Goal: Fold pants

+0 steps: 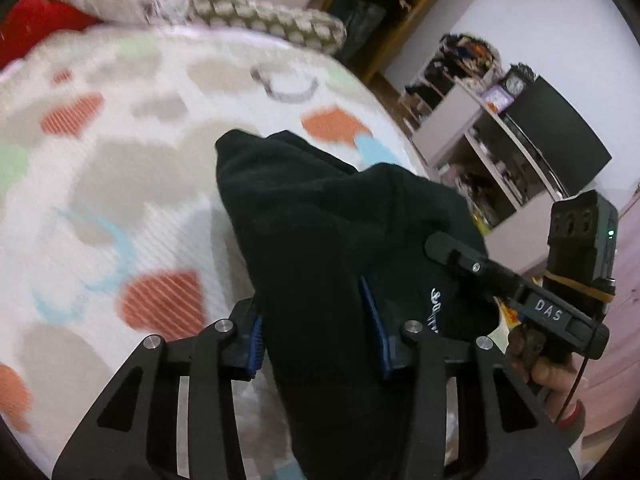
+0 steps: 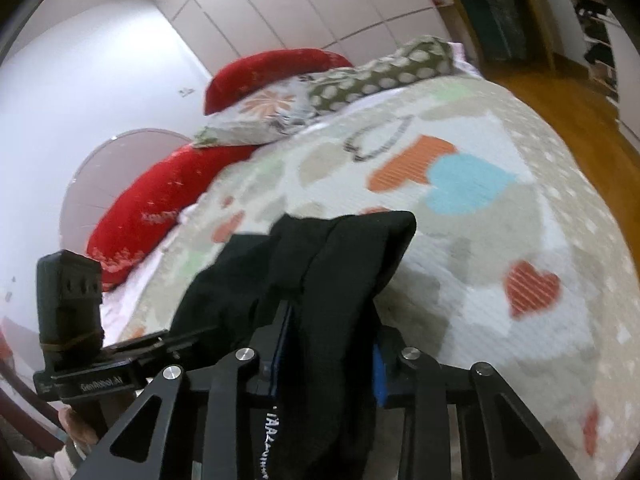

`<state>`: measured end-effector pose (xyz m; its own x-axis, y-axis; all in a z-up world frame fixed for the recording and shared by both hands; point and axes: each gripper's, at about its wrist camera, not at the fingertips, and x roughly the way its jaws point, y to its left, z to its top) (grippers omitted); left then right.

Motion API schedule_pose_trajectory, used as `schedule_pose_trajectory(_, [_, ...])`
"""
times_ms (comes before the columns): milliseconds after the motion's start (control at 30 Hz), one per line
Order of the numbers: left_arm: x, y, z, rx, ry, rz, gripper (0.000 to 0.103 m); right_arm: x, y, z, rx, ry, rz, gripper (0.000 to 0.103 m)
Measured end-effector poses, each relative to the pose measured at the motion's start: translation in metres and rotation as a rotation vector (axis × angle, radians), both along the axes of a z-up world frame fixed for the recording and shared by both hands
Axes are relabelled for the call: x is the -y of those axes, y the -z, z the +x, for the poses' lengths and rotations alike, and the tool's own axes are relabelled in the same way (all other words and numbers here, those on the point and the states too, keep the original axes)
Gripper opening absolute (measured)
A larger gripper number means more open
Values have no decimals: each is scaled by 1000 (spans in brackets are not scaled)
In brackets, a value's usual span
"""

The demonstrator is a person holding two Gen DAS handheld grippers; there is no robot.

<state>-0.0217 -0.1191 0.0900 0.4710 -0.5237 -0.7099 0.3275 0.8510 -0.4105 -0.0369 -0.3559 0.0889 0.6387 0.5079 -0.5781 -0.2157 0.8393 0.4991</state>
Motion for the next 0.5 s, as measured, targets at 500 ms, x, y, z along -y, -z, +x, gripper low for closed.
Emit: schedule_pose_trajectory(500, [-55, 13, 15, 28, -205, 196, 61, -62, -12, 25, 48, 14, -238, 41])
